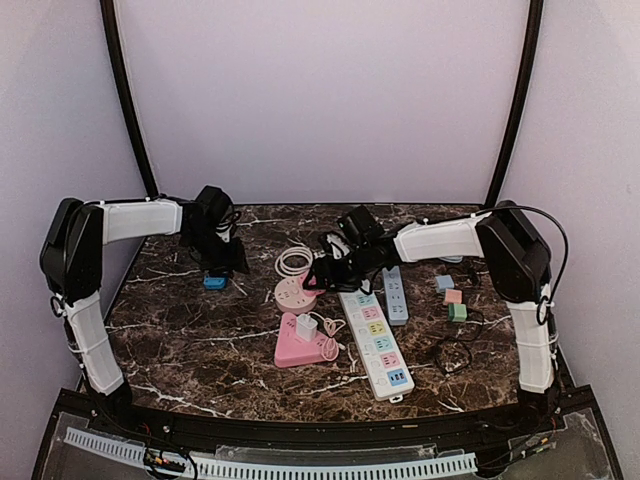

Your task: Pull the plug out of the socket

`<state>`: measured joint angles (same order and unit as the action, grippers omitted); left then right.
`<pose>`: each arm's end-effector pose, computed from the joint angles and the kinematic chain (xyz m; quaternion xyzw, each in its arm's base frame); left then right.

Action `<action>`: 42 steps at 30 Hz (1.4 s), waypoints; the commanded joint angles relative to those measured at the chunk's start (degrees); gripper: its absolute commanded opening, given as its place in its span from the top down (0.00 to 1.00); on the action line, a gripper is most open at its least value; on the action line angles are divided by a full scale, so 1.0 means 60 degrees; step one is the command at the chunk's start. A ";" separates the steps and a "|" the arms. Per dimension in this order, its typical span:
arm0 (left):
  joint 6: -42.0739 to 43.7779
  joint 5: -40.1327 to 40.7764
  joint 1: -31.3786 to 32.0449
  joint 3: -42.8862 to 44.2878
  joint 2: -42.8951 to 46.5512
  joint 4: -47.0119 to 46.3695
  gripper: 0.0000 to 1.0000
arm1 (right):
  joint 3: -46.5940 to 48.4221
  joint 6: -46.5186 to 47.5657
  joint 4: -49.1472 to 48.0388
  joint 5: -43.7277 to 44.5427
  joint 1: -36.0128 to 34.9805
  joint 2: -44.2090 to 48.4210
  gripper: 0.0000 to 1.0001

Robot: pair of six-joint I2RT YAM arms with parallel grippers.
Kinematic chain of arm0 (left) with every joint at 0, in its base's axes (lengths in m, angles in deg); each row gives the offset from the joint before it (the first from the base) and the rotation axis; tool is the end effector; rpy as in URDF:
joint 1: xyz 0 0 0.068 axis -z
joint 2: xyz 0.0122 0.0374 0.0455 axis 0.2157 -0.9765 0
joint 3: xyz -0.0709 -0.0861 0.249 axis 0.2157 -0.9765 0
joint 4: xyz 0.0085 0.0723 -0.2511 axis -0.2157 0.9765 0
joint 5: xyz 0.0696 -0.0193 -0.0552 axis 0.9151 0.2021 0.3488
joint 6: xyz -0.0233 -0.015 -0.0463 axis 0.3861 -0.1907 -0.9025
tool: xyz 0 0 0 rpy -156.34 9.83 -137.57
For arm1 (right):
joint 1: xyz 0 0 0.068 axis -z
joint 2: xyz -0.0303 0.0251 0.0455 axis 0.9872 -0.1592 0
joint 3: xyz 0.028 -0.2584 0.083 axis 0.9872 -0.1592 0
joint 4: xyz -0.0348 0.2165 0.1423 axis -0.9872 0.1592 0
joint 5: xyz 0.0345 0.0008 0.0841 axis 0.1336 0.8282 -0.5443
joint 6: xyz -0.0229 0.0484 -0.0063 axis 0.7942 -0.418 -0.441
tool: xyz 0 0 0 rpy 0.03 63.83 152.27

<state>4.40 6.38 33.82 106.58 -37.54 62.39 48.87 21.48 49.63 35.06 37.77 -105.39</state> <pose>0.3656 -0.1492 0.1997 -0.0232 0.9690 -0.1661 0.1816 0.3337 0.3312 0.1573 -0.1648 0.9057 0.3568 0.1588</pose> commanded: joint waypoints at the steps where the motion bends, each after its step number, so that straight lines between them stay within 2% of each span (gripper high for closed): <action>1: -0.0904 -0.2882 -0.0028 -0.0996 0.0574 -0.1794 0.56 | -0.0393 -0.0469 -0.0849 -0.0590 0.0226 0.0279 0.32; 6: -0.1819 -0.4372 -0.0017 -0.2092 0.0535 -0.3723 0.56 | -0.0573 -0.0791 -0.1316 -0.1014 0.0354 0.0148 0.35; 13: -0.2408 -0.5152 0.0097 -0.2573 0.0228 -0.4627 0.56 | -0.0477 -0.1013 -0.1471 -0.1202 0.0411 -0.0087 0.39; 23: -0.2363 -0.4997 0.0497 -0.2497 -0.0236 -0.4616 0.57 | -0.0244 -0.1196 -0.1555 -0.1560 0.0419 -0.0339 0.48; 33: -0.2183 -0.4210 0.0875 -0.2091 -0.0664 -0.3958 0.57 | -0.0220 -0.1141 -0.1428 -0.1412 0.0383 -0.0160 0.64; 42: -0.2097 -0.3652 0.1028 -0.1768 -0.0790 -0.3473 0.57 | -0.0029 -0.0967 -0.1142 -0.1212 0.0226 0.0141 0.68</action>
<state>-9.33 -17.71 39.26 94.52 -41.63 38.79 46.84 14.75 43.48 28.15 40.24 -106.37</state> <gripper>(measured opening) 0.427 0.326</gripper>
